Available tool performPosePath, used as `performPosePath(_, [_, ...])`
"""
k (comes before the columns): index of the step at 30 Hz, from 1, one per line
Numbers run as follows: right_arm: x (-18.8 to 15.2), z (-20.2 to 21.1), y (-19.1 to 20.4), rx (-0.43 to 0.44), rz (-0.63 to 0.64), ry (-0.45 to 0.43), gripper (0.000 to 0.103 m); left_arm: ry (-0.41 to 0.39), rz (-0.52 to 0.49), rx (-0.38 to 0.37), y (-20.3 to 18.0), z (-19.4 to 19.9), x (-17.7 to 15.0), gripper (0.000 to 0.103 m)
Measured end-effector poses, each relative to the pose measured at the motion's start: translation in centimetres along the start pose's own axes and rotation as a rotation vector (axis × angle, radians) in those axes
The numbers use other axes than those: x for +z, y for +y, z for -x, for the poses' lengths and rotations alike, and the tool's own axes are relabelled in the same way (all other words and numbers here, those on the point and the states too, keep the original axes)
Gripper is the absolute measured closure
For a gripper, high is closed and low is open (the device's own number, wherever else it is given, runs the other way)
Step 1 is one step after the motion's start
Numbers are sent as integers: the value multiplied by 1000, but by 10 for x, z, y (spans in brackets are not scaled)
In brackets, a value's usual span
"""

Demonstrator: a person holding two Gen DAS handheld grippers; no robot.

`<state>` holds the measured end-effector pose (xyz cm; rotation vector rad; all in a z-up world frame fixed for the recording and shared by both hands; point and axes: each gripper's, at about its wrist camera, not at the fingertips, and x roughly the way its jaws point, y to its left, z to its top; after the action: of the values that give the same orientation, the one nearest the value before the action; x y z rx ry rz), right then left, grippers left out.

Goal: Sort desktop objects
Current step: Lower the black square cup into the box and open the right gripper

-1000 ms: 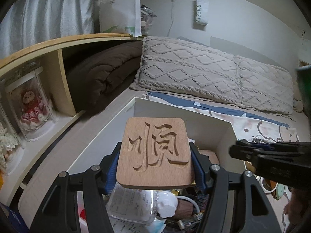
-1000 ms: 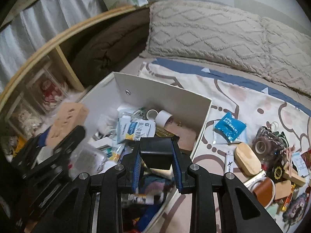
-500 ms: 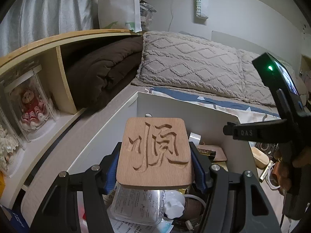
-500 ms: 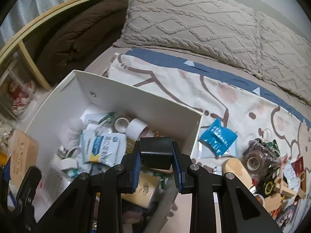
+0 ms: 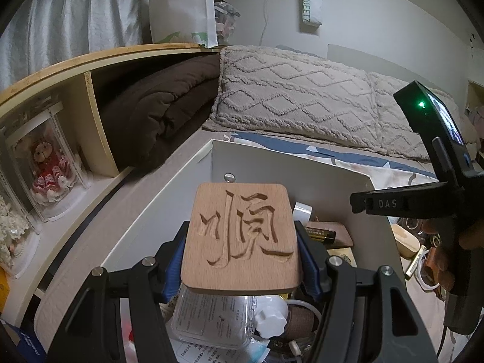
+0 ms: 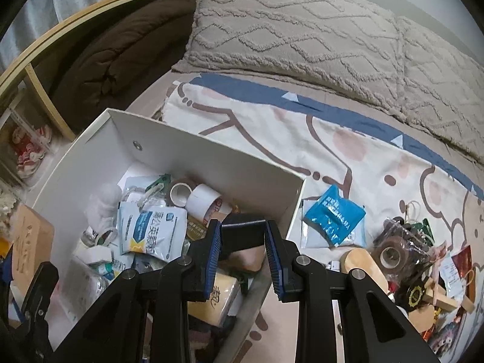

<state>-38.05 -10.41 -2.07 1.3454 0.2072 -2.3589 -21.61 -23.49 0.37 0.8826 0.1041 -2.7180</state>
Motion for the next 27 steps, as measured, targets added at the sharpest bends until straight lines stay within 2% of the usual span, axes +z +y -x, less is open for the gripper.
performPosePath(4, [-2,-2,2,2,6,12,72,3,-9,2,-2,0,0,40])
performPosePath(6, [-2,-2,3,30,8,14,53,5,-13,0,-3,0,-1,40])
performPosePath(8, [-2,0,9,24,23,7,48,7,-16,-3,-3,-1,-1,40])
performPosePath(11, [-2,4,18,-12,60,-19,48,7,-14,-10,-2,-1,-1,40])
performPosePath(18, [-4,0,18,-1,72,10,48,10,-18,-20,-3,-1,-2,40])
performPosePath(22, [-7,-1,20,12,113,46,48,12,-15,-27,-3,-2,-1,40])
performPosePath(27, [-12,5,21,22,151,50,48,14,-20,-24,-4,-2,-1,40])
